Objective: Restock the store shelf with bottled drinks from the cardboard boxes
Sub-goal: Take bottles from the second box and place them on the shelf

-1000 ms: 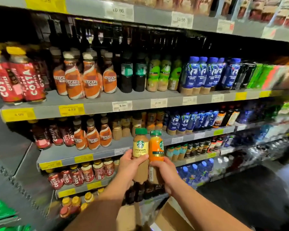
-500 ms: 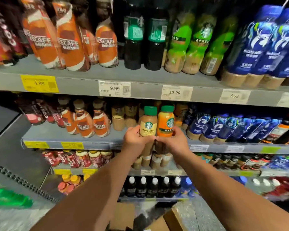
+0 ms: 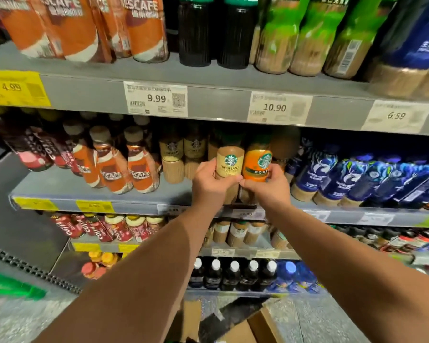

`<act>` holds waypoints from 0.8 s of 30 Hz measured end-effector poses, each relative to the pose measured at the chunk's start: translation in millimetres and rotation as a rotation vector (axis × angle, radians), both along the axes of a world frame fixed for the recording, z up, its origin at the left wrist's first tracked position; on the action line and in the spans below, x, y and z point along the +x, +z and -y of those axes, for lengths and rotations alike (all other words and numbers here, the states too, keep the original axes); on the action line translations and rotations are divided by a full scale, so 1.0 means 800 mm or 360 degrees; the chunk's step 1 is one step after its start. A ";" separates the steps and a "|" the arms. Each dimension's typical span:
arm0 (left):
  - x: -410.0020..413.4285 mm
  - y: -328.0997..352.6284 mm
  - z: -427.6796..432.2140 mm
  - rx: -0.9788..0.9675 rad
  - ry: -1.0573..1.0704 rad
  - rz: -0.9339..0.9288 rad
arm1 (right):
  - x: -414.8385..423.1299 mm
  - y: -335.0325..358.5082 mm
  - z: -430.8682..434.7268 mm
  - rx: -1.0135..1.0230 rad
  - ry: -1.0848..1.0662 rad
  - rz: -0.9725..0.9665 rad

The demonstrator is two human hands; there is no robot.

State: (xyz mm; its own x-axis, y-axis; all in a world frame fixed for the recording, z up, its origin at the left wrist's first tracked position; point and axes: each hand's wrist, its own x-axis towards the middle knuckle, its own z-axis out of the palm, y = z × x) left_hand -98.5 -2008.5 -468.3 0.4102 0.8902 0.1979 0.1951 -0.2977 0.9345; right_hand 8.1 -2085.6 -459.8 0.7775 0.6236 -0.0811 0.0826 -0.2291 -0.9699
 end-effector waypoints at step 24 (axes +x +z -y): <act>-0.051 -0.054 0.024 0.0019 0.0039 -0.0434 | -0.052 -0.047 0.036 -0.0180 -0.0138 0.0207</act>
